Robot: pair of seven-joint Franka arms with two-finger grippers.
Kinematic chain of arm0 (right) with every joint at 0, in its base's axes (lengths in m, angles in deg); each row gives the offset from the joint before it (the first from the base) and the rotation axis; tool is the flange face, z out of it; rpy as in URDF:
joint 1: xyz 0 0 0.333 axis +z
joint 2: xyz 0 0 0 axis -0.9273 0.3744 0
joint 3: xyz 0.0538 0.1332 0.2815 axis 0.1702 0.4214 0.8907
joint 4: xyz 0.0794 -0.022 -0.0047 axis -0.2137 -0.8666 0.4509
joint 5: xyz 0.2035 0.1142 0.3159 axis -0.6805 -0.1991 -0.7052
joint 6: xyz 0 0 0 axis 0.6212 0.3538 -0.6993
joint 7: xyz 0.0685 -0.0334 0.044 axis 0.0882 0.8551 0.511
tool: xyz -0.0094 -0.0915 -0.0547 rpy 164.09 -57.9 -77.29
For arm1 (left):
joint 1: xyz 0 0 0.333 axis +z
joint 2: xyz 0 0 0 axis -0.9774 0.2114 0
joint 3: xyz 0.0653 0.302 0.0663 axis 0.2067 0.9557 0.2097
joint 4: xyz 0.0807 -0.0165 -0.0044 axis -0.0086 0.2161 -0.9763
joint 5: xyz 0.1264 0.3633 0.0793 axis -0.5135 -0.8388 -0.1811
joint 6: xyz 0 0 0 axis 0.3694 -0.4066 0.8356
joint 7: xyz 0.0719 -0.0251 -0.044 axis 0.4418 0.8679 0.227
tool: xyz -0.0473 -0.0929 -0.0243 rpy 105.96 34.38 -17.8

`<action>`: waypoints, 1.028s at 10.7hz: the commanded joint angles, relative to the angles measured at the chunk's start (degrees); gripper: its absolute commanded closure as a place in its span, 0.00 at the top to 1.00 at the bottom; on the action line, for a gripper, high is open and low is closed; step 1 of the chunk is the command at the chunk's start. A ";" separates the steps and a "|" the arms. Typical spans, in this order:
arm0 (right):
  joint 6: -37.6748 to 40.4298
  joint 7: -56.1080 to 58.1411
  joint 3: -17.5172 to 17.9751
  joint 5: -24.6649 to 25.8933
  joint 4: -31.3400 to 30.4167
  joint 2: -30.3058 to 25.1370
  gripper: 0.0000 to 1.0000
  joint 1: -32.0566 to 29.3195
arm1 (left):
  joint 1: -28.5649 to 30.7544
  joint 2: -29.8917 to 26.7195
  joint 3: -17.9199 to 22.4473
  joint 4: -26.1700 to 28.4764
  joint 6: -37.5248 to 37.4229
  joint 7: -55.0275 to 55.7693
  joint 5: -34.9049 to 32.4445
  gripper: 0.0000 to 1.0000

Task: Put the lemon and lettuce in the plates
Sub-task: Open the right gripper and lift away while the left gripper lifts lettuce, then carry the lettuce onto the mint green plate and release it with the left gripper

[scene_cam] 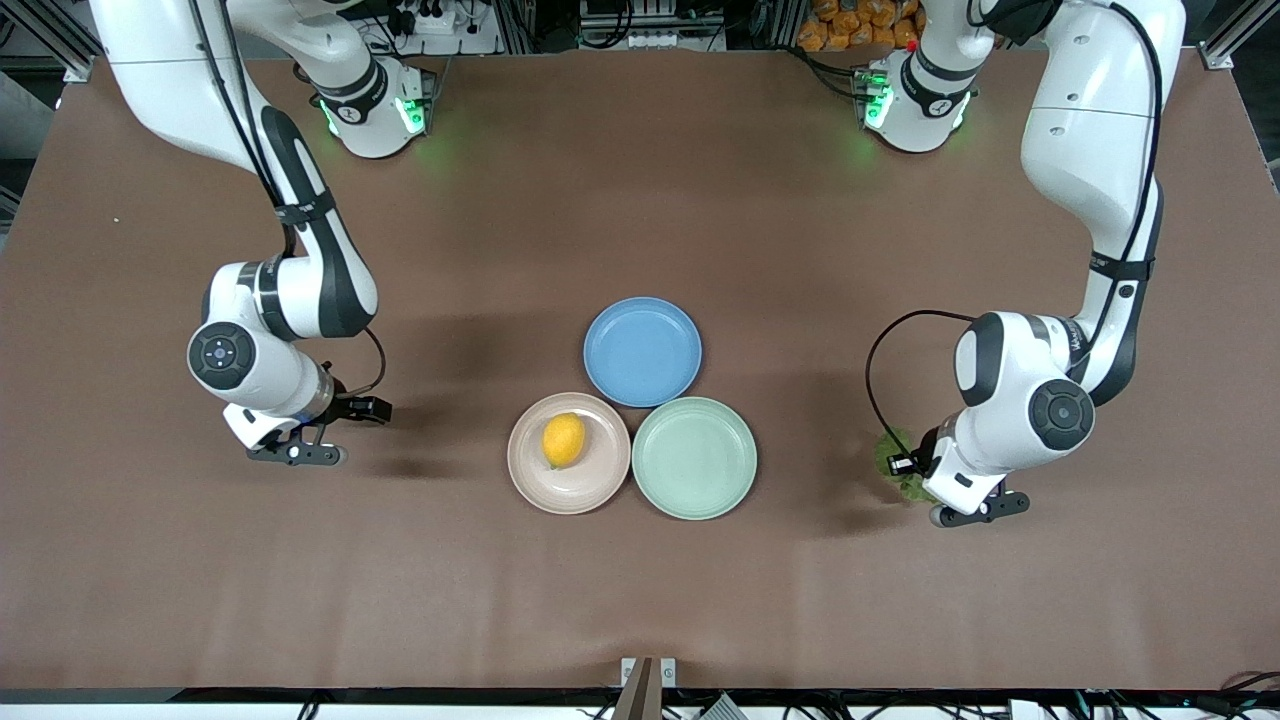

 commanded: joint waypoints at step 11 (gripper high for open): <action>-7.83 0.39 16.43 5.97 -20.12 -17.95 1.00 -17.78 | -3.13 -1.36 -7.34 -7.59 -4.60 -0.22 1.33 0.00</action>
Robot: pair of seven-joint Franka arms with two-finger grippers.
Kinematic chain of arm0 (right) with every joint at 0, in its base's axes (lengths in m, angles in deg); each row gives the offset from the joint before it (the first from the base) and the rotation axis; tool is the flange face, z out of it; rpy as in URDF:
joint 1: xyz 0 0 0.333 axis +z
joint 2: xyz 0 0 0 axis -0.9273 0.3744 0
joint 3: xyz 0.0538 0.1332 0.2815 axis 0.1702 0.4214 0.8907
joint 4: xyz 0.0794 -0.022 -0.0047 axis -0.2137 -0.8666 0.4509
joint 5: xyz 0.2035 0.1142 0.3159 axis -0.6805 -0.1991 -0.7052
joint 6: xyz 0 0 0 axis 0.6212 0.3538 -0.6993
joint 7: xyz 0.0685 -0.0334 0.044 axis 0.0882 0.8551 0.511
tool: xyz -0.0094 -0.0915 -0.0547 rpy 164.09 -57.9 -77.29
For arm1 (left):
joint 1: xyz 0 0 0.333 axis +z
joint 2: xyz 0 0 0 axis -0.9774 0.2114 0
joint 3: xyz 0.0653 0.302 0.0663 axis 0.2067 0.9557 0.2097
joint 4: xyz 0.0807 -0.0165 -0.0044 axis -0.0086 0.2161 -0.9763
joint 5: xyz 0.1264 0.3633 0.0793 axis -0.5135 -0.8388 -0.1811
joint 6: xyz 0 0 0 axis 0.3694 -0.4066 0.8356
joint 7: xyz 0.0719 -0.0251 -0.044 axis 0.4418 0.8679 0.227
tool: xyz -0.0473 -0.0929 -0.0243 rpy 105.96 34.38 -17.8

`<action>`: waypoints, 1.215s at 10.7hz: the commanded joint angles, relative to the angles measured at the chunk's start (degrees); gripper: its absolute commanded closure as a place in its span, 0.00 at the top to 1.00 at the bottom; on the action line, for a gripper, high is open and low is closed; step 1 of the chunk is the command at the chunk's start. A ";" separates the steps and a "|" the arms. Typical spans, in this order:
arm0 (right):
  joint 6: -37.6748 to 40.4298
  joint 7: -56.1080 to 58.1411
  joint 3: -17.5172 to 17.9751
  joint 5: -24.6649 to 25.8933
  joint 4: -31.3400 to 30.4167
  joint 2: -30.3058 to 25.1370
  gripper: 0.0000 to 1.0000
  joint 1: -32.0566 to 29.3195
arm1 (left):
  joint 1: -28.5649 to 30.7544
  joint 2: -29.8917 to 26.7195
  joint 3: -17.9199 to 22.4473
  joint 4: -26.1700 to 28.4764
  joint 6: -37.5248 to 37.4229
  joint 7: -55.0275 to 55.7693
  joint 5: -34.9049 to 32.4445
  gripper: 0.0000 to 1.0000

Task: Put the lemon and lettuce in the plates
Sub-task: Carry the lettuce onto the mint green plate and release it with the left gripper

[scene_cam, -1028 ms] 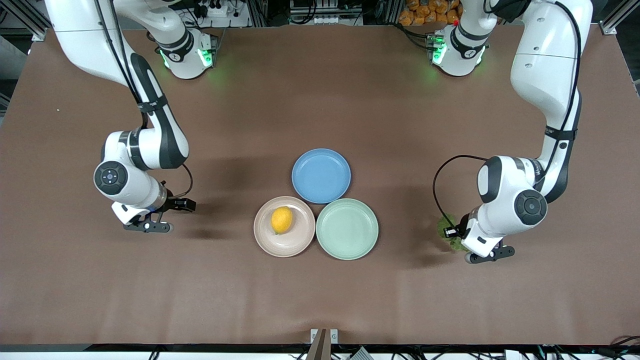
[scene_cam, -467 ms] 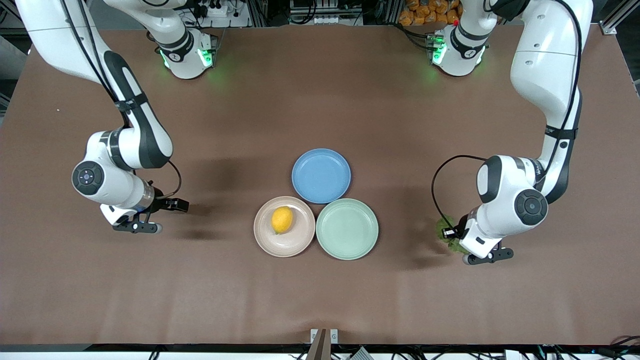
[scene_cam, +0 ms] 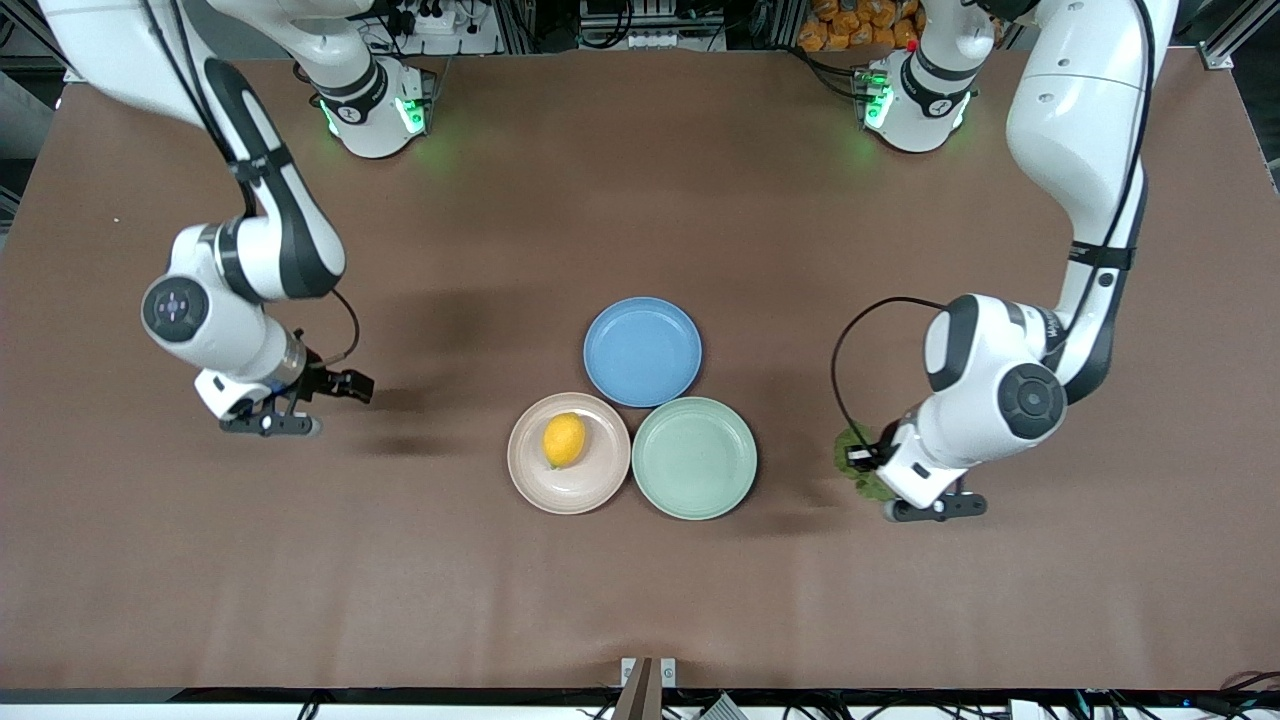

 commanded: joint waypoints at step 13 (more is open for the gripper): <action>5.52 -0.21 2.62 1.46 -10.48 -18.56 1.00 0.13 | -14.09 8.96 -2.77 -6.12 21.15 0.90 2.16 0.00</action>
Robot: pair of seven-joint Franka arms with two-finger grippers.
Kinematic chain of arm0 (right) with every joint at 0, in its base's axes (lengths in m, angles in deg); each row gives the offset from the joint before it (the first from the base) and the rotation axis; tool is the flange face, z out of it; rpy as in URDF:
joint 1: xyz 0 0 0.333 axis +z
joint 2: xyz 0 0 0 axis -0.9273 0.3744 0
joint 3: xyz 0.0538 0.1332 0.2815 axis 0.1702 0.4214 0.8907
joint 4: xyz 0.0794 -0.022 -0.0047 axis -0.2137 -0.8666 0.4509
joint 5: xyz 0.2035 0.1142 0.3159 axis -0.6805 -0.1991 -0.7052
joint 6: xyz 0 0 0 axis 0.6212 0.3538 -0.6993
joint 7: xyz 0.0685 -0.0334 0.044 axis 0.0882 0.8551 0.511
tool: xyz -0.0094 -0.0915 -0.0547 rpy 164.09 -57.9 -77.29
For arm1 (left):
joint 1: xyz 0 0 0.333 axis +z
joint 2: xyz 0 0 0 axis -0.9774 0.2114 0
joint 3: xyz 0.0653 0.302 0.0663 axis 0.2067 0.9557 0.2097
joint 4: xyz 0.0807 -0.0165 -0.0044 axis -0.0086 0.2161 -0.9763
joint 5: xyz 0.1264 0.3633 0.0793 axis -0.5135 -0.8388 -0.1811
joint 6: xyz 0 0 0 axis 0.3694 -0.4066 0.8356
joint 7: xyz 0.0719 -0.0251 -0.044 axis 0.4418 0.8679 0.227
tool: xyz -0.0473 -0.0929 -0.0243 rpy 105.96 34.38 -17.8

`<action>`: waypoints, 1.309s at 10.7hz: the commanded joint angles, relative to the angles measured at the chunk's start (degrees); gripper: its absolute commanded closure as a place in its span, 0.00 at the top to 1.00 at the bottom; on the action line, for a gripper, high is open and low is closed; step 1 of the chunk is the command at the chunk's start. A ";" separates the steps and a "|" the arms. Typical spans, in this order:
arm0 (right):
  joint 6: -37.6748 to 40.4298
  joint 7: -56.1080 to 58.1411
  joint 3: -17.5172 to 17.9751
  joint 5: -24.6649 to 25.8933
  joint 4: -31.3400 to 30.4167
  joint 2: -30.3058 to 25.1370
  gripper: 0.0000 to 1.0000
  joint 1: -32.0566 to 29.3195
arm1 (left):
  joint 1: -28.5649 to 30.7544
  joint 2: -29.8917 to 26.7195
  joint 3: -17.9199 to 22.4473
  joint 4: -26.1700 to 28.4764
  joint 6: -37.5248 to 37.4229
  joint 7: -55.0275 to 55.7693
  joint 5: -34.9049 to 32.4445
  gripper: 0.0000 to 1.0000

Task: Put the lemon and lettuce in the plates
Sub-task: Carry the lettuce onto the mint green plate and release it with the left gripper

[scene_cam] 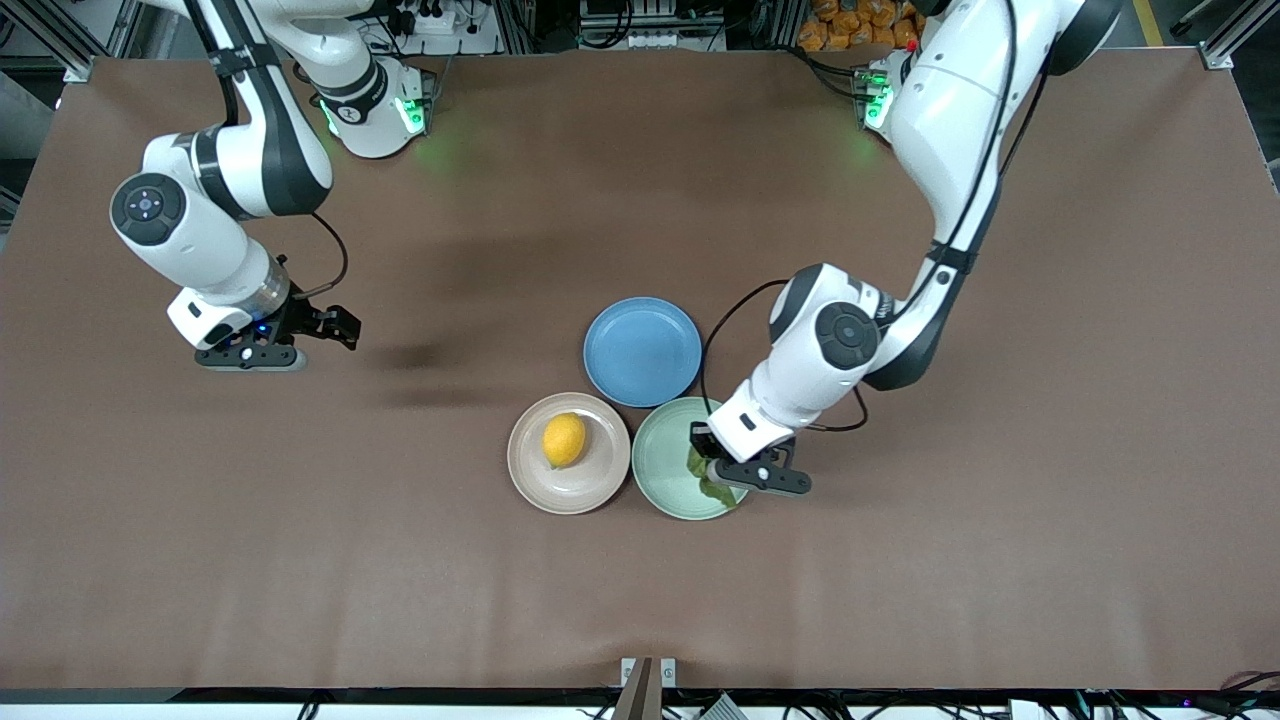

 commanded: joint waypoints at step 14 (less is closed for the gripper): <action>29.47 4.69 0.72 -1.14 23.83 -5.10 1.00 -2.55 | 1.02 2.20 1.10 -1.66 -1.07 -3.38 0.49 0.68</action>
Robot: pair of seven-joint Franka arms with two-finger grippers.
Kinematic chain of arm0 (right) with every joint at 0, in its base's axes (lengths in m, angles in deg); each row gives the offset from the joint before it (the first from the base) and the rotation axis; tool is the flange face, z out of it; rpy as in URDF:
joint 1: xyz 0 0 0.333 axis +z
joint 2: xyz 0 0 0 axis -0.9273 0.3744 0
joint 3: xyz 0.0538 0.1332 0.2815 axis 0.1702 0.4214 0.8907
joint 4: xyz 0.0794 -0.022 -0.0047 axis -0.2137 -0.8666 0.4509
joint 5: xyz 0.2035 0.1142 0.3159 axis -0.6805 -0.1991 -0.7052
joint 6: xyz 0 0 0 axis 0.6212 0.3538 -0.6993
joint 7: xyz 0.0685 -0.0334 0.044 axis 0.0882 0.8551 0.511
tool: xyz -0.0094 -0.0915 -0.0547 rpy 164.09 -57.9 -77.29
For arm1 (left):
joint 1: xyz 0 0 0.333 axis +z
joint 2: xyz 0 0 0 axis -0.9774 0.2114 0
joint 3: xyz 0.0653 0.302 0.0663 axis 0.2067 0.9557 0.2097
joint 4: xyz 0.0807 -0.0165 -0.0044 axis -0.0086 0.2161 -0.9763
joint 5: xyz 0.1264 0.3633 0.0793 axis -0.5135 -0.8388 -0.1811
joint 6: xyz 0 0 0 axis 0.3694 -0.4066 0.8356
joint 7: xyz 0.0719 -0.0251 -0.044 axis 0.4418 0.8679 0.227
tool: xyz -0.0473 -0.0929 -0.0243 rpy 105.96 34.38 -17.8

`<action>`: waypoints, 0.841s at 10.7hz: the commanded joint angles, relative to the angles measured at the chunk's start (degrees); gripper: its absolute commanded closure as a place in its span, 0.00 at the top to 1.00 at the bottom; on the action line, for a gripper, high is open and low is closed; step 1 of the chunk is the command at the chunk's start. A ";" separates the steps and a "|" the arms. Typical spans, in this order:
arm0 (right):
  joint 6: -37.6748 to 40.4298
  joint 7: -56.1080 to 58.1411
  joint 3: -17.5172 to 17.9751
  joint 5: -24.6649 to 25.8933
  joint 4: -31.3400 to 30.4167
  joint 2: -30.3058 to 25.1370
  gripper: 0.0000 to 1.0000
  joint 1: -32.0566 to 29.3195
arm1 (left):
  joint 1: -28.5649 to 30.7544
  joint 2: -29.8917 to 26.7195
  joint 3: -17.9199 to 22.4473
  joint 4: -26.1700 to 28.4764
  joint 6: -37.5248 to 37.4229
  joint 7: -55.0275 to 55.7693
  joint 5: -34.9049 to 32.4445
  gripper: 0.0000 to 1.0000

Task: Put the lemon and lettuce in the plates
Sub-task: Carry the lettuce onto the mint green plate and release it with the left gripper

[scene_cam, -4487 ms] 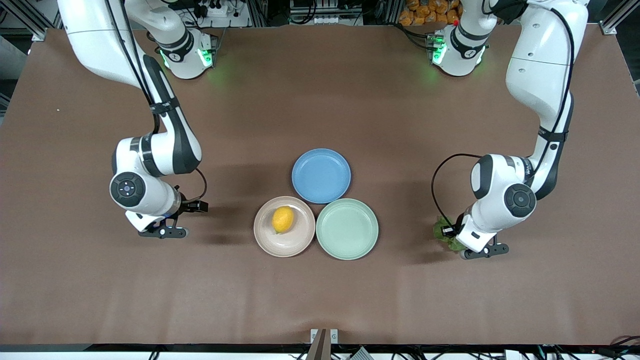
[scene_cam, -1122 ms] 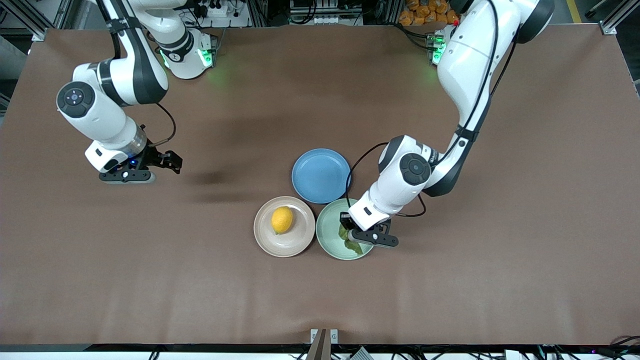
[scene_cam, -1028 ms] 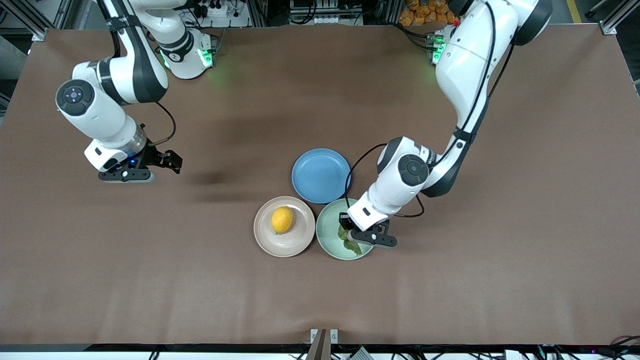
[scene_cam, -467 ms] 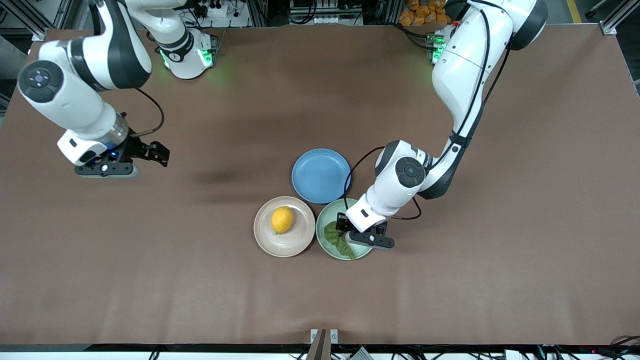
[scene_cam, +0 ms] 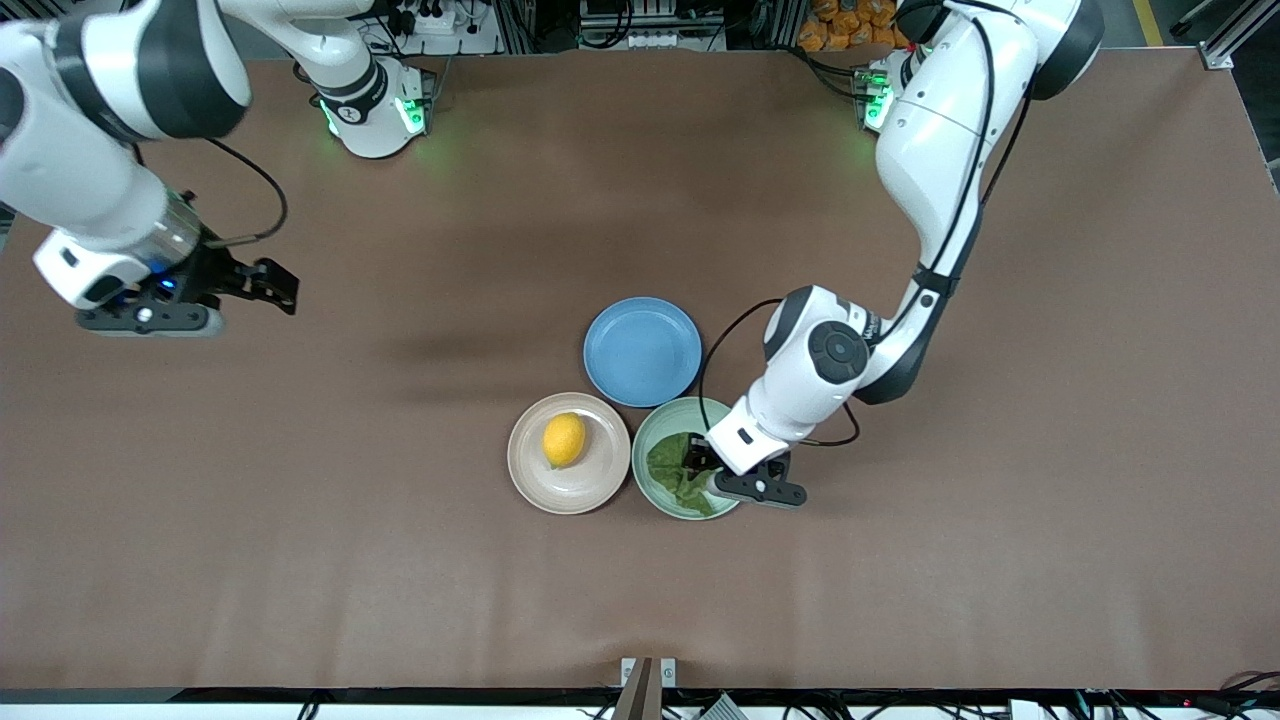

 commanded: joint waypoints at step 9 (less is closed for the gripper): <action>10.74 8.96 0.04 -0.99 15.16 -0.06 1.00 -3.48 | 14.80 -14.62 2.28 0.23 -27.46 -13.06 -10.75 0.65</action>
